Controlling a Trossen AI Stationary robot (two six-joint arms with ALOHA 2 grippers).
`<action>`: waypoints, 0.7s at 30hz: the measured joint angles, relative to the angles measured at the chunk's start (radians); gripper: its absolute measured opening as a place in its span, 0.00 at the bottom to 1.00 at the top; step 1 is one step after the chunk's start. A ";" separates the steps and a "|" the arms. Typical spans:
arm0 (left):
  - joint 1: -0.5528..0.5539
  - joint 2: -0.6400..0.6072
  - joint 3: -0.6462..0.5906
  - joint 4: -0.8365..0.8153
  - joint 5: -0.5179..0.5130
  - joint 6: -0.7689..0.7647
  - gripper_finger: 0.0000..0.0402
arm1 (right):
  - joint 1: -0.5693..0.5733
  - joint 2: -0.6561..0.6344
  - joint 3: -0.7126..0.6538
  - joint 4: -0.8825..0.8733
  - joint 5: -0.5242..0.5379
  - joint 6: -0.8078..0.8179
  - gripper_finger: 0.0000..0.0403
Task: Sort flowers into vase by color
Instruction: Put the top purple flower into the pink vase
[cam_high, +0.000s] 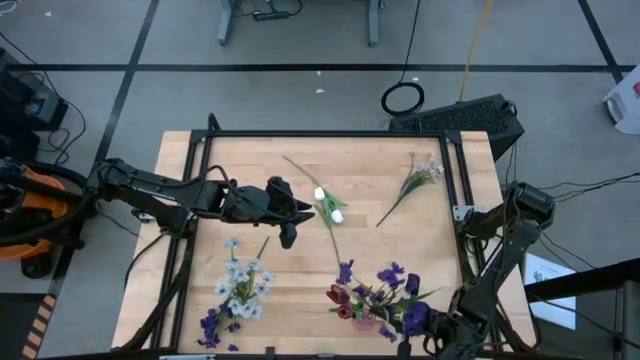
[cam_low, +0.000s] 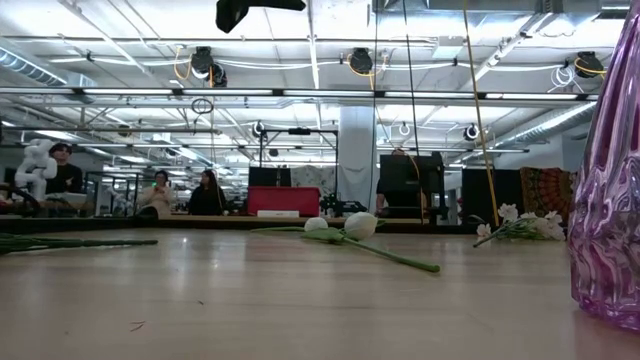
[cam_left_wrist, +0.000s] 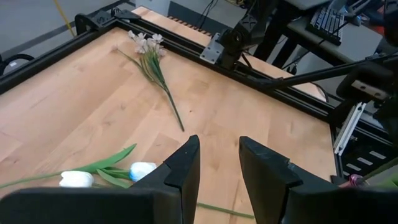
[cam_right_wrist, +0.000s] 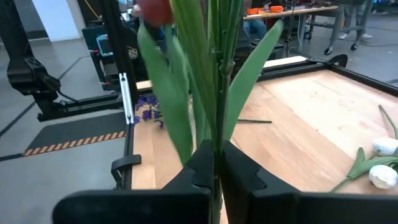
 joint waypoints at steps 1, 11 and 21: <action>0.000 0.000 0.000 0.000 0.000 0.000 0.29 | 0.000 0.010 0.000 -0.001 0.000 0.009 0.02; 0.000 0.000 0.000 -0.007 0.000 0.000 0.29 | 0.000 0.070 0.000 -0.014 -0.058 0.027 0.09; 0.000 0.000 0.000 -0.008 0.000 0.000 0.29 | 0.000 0.082 0.000 -0.191 -0.193 0.290 0.19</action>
